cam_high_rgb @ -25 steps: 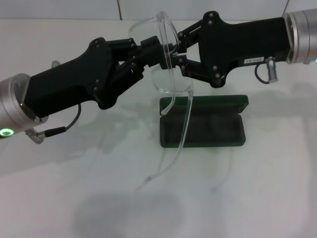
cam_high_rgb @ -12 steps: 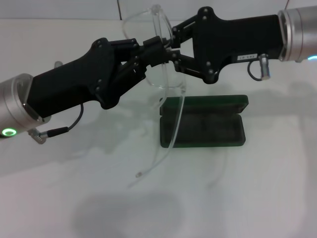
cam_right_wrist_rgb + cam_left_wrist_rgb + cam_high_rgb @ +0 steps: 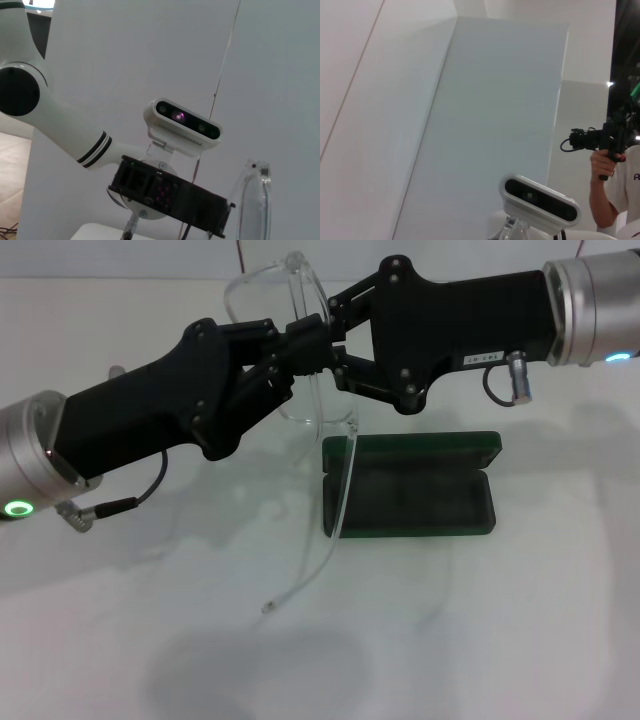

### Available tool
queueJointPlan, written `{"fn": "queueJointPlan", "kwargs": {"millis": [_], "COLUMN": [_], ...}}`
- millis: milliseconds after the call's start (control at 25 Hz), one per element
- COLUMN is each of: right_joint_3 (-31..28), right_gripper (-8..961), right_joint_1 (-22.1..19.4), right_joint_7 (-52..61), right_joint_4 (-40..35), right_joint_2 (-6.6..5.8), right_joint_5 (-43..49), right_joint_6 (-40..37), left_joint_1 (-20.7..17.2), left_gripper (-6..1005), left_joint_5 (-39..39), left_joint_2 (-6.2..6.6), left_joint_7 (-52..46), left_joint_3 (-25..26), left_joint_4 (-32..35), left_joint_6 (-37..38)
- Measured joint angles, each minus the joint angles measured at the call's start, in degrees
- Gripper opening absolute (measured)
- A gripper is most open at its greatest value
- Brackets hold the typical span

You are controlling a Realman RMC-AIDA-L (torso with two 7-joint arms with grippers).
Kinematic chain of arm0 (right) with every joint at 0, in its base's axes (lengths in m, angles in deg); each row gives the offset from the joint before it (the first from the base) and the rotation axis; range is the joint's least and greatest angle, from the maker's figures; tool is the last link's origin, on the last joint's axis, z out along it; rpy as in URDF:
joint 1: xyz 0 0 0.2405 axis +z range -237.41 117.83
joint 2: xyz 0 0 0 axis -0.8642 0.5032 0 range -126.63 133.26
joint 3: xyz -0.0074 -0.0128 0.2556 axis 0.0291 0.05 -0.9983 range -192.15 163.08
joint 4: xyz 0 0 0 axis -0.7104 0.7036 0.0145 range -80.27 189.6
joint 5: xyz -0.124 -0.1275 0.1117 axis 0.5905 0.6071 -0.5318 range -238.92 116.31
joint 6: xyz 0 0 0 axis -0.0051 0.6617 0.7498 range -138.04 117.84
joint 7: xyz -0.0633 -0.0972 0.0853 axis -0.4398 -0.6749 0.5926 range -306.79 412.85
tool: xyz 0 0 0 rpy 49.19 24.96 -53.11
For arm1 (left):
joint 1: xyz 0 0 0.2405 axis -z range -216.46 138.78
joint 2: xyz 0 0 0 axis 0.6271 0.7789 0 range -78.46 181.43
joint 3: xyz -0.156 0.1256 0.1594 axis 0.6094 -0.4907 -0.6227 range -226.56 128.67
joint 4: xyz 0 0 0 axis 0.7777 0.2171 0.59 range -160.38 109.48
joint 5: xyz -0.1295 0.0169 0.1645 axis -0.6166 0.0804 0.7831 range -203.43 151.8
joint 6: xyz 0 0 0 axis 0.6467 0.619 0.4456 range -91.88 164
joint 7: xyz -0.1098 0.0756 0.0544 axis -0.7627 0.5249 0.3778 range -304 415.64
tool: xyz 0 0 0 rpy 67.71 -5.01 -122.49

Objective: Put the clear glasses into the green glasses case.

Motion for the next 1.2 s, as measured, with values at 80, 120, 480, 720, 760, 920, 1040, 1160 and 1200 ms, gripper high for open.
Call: {"fn": "queueJointPlan", "kwargs": {"millis": [80,120,480,720,760,920,1040,1160,1200], "right_joint_3": [0.02,0.03,0.03,0.03,0.00,-0.57,-1.79,-5.56,-7.49], "right_gripper": [114,114,115,115,115,115,115,115,115], "right_joint_1": [0.01,0.00,-0.44,-0.59,-0.64,-1.44,-2.59,-4.11,-4.78], "right_joint_7": [-0.01,-0.02,-0.15,-0.16,-0.17,-0.88,-1.35,-1.56,-1.57], "right_joint_4": [0.00,0.00,-0.03,-0.07,-0.08,-0.10,-0.48,-0.83,-0.94], "right_joint_2": [0.00,0.00,0.00,-0.01,0.00,-0.01,-0.13,-0.33,-0.41], "right_joint_5": [-0.03,-0.08,-1.48,-1.52,-1.52,-1.54,-1.75,-2.35,-2.82], "right_joint_6": [-0.06,-0.11,-1.41,-1.47,-1.45,-0.71,0.19,-0.33,-1.06], "left_joint_1": [-0.12,-0.20,0.02,-0.08,-0.17,-0.32,-0.78,-1.73,-2.23], "left_gripper": [106,106,108,109,110,110,111,112,112], "left_joint_5": [-0.01,-0.02,-0.05,-0.05,-0.05,-0.05,-0.23,-1.10,-1.52], "left_joint_2": [0.00,0.00,0.00,0.00,0.00,0.04,0.26,1.02,1.48], "left_joint_7": [0.21,0.38,1.05,1.33,1.34,1.35,1.36,1.36,1.36], "left_joint_3": [0.00,0.00,0.11,0.08,0.08,0.10,0.33,0.41,0.43], "left_joint_4": [0.00,0.00,-1.40,-1.56,-1.57,-1.57,-1.37,-0.56,-0.38], "left_joint_6": [-0.01,-0.01,0.01,0.19,0.23,0.61,2.68,5.31,5.84]}}
